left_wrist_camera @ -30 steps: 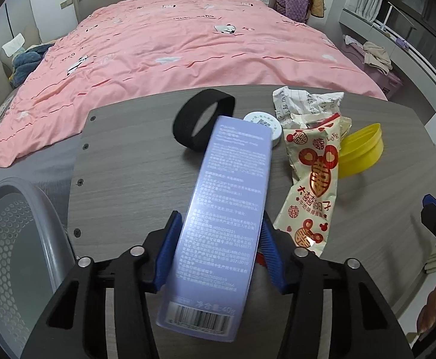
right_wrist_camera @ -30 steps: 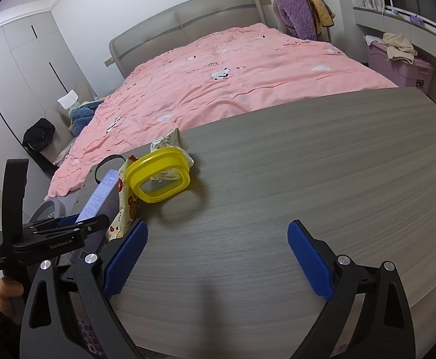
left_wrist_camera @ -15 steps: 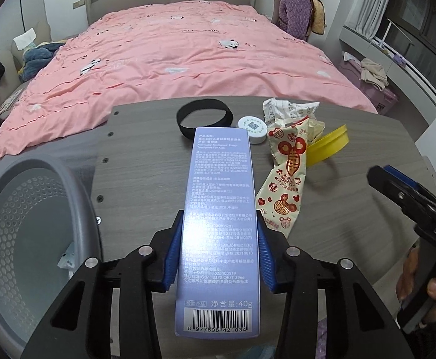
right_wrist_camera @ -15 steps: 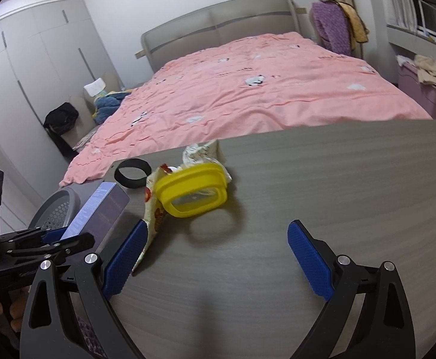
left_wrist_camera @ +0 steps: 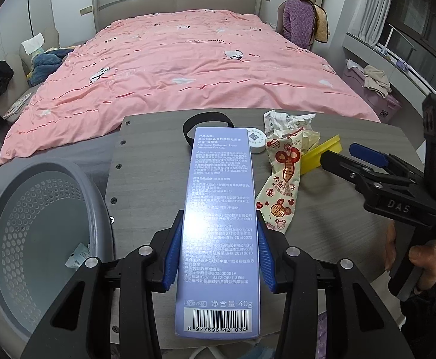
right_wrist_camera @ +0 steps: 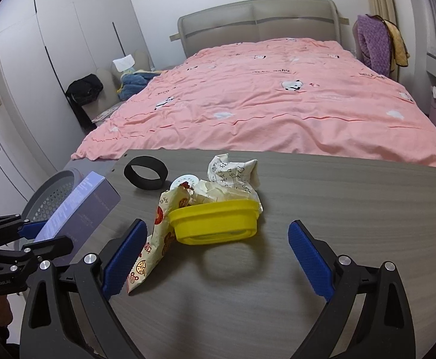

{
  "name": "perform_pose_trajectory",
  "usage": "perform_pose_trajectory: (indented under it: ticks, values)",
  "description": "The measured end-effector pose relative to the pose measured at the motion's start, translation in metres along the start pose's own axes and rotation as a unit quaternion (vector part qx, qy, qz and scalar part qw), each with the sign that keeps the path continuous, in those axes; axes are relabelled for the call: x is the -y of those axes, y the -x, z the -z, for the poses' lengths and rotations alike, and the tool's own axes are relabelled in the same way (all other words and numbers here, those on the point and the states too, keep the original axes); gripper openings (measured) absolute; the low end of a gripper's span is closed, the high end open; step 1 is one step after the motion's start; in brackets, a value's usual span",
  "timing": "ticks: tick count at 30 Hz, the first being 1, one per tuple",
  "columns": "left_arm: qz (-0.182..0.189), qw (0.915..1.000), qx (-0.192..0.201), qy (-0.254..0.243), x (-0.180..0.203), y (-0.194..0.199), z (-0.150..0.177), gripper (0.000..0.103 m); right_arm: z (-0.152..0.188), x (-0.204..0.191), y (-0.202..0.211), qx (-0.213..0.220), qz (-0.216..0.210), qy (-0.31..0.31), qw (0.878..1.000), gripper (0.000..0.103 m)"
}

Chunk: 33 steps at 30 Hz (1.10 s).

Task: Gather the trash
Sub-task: 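Grasp the yellow plastic lid with the right gripper while the left gripper holds the box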

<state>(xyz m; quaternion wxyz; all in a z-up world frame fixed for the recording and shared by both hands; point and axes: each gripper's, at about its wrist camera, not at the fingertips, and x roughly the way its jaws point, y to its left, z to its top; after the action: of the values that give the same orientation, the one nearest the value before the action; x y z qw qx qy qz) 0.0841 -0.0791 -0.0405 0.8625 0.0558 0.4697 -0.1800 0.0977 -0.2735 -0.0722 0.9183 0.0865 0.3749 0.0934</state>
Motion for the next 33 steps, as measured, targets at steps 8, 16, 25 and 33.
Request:
perform_pose_trajectory:
  ticks: [8,16,25,33]
  values:
    - [-0.006,1.0,0.001,0.005,-0.004,0.002,0.001,0.043,-0.002,0.0,-0.011,-0.002,0.006,0.02,1.0,0.092]
    - [-0.006,1.0,-0.001,0.004,-0.003,0.002,0.001,0.043,-0.001,-0.002,-0.018,-0.017,0.008,0.033,0.999,0.068]
    - [-0.005,1.0,0.0,0.004,-0.002,0.002,0.001,0.043,0.008,0.005,-0.002,-0.006,0.008,0.012,1.0,0.068]
    - [0.002,1.0,0.003,0.008,-0.002,0.004,0.001,0.043,0.021,0.015,0.022,0.007,0.021,-0.022,1.0,0.068]
